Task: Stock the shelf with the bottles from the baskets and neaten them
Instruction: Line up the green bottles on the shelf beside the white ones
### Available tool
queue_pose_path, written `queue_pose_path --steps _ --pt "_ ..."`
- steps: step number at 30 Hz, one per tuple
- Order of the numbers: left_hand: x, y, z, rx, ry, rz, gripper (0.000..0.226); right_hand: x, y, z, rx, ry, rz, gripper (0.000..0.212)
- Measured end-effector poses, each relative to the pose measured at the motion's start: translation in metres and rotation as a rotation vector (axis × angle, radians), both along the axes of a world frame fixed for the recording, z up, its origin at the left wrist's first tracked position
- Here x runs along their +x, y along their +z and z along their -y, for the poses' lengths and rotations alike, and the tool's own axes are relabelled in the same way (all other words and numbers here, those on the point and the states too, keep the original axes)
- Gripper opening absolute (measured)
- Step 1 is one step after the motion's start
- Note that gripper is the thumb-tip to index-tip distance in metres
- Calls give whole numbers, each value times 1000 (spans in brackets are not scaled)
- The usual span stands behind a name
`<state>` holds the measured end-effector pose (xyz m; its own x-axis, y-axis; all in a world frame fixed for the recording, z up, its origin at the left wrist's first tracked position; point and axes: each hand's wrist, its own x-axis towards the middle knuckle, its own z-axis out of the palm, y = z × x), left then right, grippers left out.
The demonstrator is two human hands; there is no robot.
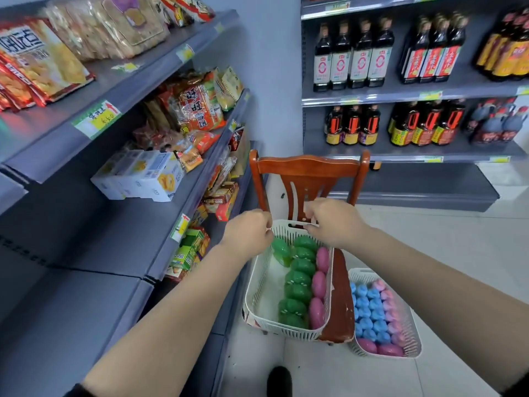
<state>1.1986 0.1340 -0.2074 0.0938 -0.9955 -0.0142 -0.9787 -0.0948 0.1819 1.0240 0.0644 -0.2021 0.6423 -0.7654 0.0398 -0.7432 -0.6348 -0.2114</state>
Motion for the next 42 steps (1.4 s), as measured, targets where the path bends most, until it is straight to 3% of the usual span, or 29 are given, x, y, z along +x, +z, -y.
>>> queue_pose_path --steps 8,16,21,27,35,39,42 --pt "29 -97 76 229 123 -259 19 34 -90 64 338 -167 -7 30" --pt "51 -217 134 410 257 -467 24 79 -220 121 635 -326 4 30" --pt "51 -291 164 440 355 -596 23 101 -292 140 770 -370 3 37" --pt "47 -368 195 408 492 -760 23 132 -345 169 883 -474 171 46" --pt "48 -424 209 306 730 -935 27 161 -393 188 1050 -535 216 44" --pt "41 -424 207 283 820 -1053 30 160 -397 186 1079 -613 308 43" --pt "38 -410 203 224 777 -994 41 151 -387 180 1110 -670 403 40"
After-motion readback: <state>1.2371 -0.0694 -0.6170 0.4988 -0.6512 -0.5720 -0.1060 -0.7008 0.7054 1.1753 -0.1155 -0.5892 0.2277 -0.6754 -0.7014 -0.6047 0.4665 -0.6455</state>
